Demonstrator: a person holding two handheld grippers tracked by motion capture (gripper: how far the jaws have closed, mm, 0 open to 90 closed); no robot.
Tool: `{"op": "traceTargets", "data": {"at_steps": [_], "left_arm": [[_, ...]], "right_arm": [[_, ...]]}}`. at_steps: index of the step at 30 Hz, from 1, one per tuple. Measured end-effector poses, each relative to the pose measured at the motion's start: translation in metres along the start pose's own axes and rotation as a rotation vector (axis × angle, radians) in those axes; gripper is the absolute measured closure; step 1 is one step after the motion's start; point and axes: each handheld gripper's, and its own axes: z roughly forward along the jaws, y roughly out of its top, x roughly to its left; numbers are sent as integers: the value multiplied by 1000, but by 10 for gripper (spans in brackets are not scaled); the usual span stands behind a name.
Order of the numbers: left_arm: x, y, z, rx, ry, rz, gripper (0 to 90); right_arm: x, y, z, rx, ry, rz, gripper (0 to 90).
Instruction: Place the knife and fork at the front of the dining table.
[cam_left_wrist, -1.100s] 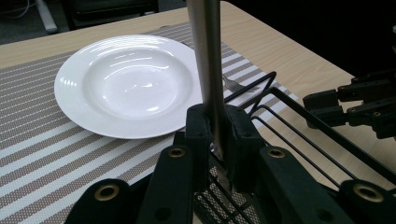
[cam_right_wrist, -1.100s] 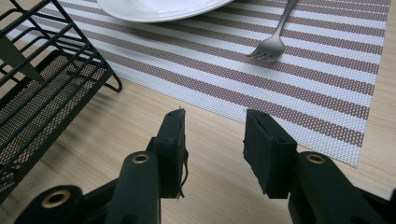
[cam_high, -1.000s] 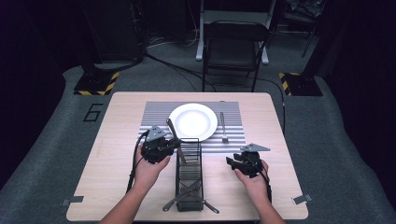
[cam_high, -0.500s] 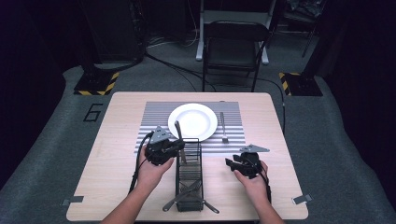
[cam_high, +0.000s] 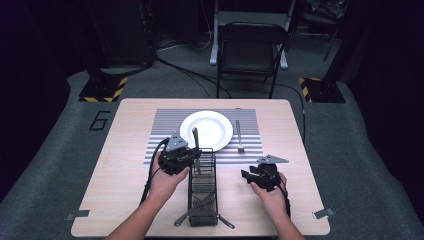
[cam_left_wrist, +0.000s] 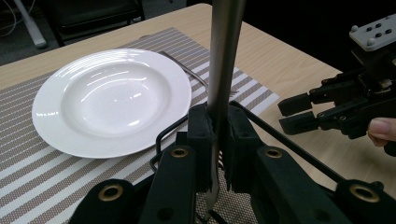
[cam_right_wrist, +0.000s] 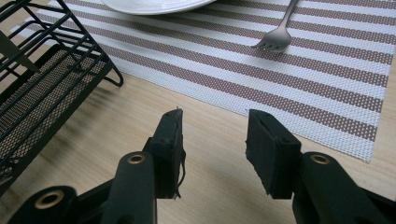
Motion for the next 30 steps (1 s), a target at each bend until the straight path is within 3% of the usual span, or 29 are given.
{"op": "traceTargets", "data": {"at_steps": [18, 30], "left_arm": [[-4, 17, -12, -21, 6, 12, 825], [-9, 33, -25, -9, 8, 28, 825]], "right_arm": [[-2, 0, 0, -7, 0, 16, 561], [-2, -1, 0, -4, 0, 16, 560]]}}
